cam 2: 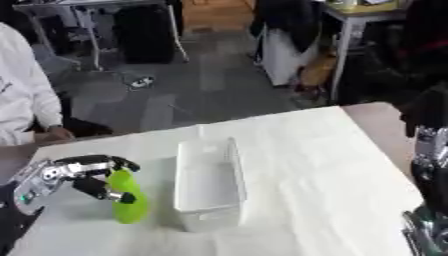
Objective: Pick up objects on the table and place them in the box.
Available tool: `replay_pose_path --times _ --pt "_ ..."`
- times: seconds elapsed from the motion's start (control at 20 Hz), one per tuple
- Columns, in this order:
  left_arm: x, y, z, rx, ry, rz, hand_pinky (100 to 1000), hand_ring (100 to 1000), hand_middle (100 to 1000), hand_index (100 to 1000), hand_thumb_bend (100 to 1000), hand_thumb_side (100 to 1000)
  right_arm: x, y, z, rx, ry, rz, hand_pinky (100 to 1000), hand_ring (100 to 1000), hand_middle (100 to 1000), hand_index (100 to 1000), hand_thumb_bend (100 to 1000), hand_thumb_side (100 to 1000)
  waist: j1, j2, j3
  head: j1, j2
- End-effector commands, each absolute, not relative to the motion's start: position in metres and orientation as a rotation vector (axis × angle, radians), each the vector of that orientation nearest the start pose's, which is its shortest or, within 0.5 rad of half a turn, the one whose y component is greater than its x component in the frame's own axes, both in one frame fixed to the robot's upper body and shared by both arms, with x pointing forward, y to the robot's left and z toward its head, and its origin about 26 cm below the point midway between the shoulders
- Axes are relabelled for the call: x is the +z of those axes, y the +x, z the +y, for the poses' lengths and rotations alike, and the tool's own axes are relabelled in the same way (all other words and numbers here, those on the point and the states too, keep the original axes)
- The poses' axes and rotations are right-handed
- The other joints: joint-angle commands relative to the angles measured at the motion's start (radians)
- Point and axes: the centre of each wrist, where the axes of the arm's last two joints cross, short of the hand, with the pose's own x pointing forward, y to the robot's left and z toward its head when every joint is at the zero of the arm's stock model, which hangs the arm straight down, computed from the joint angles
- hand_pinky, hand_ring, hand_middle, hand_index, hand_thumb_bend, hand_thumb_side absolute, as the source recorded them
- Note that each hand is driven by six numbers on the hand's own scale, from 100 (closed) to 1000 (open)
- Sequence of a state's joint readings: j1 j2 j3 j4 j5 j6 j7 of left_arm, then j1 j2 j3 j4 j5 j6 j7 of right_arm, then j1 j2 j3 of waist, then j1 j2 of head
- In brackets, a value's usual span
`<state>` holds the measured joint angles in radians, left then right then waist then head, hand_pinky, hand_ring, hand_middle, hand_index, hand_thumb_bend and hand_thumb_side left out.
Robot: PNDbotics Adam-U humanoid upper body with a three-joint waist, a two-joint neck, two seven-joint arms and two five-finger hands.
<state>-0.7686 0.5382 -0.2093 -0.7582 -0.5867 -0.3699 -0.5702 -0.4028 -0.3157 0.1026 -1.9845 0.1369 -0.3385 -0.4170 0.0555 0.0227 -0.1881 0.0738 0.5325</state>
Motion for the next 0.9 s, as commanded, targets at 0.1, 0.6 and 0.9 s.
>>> replay_pose_path --times 0.1,0.6,0.9 --pt "0.1088 0.4526 0.3640 -1.535 0.428 -1.176 718 812 923 982 702 727 0.2263 0.3063 -0.2201 -0.060 0.263 3.469 115 301 300 314 374 475 0.000 -0.009 -0.002 0.012 -0.001" --pt "0.1017 0.4522 0.3660 -1.576 0.424 -1.102 564 696 851 948 675 704 0.2271 0.3064 -0.2197 -0.054 0.258 3.466 115 301 300 314 373 474 0.002 -0.009 -0.007 0.012 0.003" --pt "0.1022 0.4517 0.3663 -1.521 0.477 -1.156 100 377 589 708 442 657 0.2268 0.3064 -0.2198 -0.055 0.260 3.467 115 301 300 314 373 473 0.002 -0.009 -0.006 0.011 0.004"
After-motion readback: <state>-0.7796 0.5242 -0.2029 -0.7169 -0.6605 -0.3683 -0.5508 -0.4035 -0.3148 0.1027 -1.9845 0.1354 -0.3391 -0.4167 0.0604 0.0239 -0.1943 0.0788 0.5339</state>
